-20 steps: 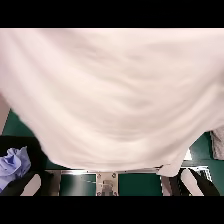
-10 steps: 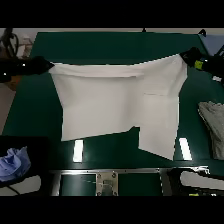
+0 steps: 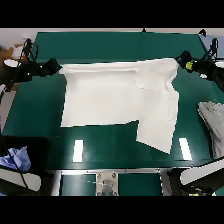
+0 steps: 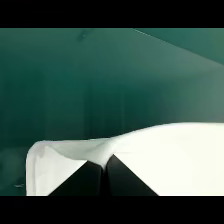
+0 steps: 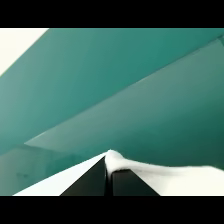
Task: Fold the shirts.
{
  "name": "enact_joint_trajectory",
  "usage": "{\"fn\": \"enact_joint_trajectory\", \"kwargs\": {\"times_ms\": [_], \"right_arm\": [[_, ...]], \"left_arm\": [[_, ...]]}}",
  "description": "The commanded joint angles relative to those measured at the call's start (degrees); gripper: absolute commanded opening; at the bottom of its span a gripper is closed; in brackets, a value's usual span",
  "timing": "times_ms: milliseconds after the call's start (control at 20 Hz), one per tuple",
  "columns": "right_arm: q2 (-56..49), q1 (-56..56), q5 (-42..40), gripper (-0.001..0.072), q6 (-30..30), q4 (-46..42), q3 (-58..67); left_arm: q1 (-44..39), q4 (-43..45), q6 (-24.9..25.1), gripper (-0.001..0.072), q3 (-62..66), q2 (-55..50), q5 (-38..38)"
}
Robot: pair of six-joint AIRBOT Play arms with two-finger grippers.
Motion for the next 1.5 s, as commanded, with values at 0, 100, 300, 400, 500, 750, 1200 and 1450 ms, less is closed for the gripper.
{"fn": "enact_joint_trajectory", "kwargs": {"times_ms": [0, 100, 300, 400, 500, 750, 1200, 1450], "right_arm": [[-1.09, -3.3, 8.5, 0.0016, 0.44, -3.8, 1.22], [-1.09, -5.68, 15.32, 0.0016, 1.99, -8.33, 1.18], [-1.09, -7.06, 23.71, 0.0016, 3.65, -19.5, -0.37], [-1.09, -6.95, 23.52, 0.0015, 3.61, -20.35, -3.56], [-1.11, -6.95, 21.99, 0.0016, 3.58, -21.0, -6.88], [-1.09, -6.95, 20.72, 0.0016, 3.63, -21.49, -9.38], [-1.09, -7.02, 21.16, 0.0129, 3.65, -21.46, -9.25], [2.82, -11.85, 29.38, 0.0196, 9.62, -21.66, -4.98]], "left_arm": [[-0.02, 3.21, -1.49, 0.0022, 0.74, -0.96, -4.09], [-0.04, 7.34, -3.45, 0.0023, 0.72, -0.98, -9.05], [-0.11, 14.73, -7.63, 0.0023, -0.15, -1.05, -14.64], [-0.11, 14.75, -7.74, 0.0023, -2.03, -1.18, -14.36], [-0.66, 14.8, -7.67, 0.0023, -4.15, -1.27, -13.84], [-3.15, 14.69, -7.28, 0.0023, -7.43, -1.33, -11.47], [-2.25, 17.84, -10.91, 0.0028, -7.43, -1.33, -16.22], [2.69, 19.26, -18.43, 0.05, -3.06, -0.81, -32.17]]}}
